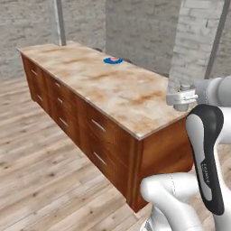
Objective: Retrieve the shaker from the cabinet and place it next the steak on a plate on the dining table.
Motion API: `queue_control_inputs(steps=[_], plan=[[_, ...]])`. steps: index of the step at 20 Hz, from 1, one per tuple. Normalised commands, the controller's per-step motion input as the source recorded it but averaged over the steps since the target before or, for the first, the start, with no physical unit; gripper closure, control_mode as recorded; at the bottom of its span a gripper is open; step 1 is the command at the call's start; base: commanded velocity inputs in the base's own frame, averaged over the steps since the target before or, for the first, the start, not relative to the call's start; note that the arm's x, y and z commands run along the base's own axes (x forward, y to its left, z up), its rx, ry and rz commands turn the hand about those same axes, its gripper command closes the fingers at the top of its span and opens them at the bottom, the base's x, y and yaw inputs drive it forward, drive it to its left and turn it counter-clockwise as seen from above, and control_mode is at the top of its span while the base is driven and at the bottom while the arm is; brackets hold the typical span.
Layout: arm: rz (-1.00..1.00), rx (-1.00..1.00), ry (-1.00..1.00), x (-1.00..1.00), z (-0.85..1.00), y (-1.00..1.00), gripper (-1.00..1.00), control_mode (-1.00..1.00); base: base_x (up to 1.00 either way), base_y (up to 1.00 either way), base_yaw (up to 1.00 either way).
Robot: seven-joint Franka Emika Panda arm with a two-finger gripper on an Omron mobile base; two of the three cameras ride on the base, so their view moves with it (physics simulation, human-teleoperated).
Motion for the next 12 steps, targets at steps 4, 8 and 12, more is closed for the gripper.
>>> queue_control_inputs(steps=[4, 8, 12], plan=[[0.0, 0.0, 0.0, 0.0, 0.0, 0.0, 1.0, 1.0, 0.59, -1.0, -0.57], [0.0, 0.0, 0.0, 0.0, 0.0, 0.0, 1.0, 1.0, 0.62, -1.0, -0.57], [0.0, 0.0, 0.0, 0.0, 0.0, 0.0, 1.0, 1.0, 0.74, -1.0, -0.54]])
